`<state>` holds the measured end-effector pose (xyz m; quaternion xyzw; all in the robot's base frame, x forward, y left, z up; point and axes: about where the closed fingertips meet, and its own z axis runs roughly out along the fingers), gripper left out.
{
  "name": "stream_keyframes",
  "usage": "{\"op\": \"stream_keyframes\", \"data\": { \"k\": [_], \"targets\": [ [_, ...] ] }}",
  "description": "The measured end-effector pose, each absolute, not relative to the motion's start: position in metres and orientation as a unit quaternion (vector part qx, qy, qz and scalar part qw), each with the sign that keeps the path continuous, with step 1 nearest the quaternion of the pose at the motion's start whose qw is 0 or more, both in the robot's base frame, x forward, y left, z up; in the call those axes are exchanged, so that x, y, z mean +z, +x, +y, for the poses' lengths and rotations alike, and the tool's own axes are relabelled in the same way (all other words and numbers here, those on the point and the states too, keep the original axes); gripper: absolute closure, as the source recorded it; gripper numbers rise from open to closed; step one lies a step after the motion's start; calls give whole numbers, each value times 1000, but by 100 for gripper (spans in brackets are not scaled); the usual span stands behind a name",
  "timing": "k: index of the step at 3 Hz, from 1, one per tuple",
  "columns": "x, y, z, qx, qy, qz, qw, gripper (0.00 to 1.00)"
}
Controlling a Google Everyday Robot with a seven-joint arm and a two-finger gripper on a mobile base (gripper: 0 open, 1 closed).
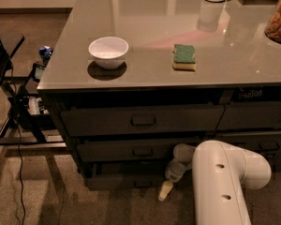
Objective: Open bottom drawer
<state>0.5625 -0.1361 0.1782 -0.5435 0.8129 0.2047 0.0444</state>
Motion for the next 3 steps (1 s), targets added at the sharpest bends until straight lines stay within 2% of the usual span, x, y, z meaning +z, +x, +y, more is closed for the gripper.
{"op": "stream_keyframes", "data": {
  "k": [1, 2, 3],
  "targets": [
    [180, 562, -136, 205, -543, 813, 44, 0],
    [195, 530, -153, 216, -540, 813, 15, 0],
    [239, 472, -194, 229, -524, 821, -17, 0]
  ]
}}
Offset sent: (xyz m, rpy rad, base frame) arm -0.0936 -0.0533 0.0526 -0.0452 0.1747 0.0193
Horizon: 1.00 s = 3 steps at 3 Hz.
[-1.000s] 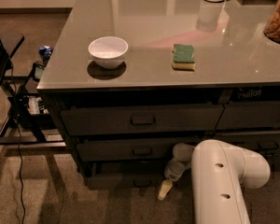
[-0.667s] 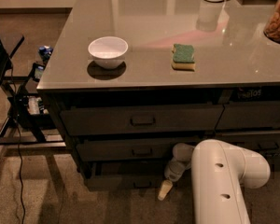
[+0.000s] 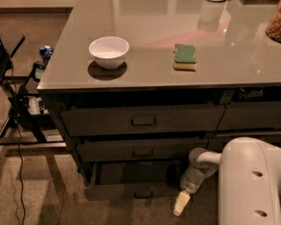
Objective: Open bottom drawer
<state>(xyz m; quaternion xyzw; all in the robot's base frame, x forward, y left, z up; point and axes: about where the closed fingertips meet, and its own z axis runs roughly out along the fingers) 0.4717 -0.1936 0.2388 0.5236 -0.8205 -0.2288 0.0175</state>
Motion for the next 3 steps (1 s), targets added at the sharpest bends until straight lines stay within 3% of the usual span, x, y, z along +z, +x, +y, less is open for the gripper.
{"op": "stream_keyframes", "data": {
  "k": [3],
  "targets": [
    [242, 482, -184, -229, 526, -819, -5, 0]
  ]
}}
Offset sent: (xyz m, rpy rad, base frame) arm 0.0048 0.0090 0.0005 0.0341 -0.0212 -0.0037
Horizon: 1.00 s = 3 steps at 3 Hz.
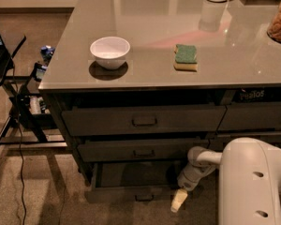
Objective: Open bottom drawer
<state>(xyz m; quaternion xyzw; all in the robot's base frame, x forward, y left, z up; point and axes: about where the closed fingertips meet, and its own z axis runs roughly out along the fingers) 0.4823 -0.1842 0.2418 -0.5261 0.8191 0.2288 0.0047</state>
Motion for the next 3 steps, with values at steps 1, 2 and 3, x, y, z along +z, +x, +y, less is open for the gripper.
{"op": "stream_keyframes", "data": {
  "k": [1, 2, 3],
  "targets": [
    [234, 493, -181, 223, -527, 820, 9, 0],
    [213, 498, -178, 221, -528, 820, -5, 0],
    [193, 503, -173, 223, -531, 818, -17, 0]
  ]
}}
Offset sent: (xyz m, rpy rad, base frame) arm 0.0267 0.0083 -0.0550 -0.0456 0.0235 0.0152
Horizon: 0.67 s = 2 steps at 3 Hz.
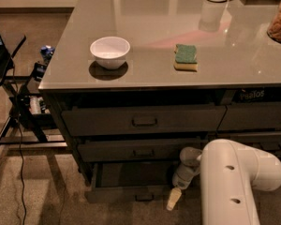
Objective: Open bottom drawer
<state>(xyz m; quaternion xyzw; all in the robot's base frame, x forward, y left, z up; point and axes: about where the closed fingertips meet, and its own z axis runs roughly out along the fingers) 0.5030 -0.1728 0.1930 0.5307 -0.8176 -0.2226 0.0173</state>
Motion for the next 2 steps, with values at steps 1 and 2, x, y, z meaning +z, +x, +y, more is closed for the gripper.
{"op": "stream_keyframes", "data": {
  "k": [1, 2],
  "targets": [
    [181, 500, -171, -223, 536, -813, 34, 0],
    [182, 496, -176, -219, 539, -812, 46, 0]
  ]
}}
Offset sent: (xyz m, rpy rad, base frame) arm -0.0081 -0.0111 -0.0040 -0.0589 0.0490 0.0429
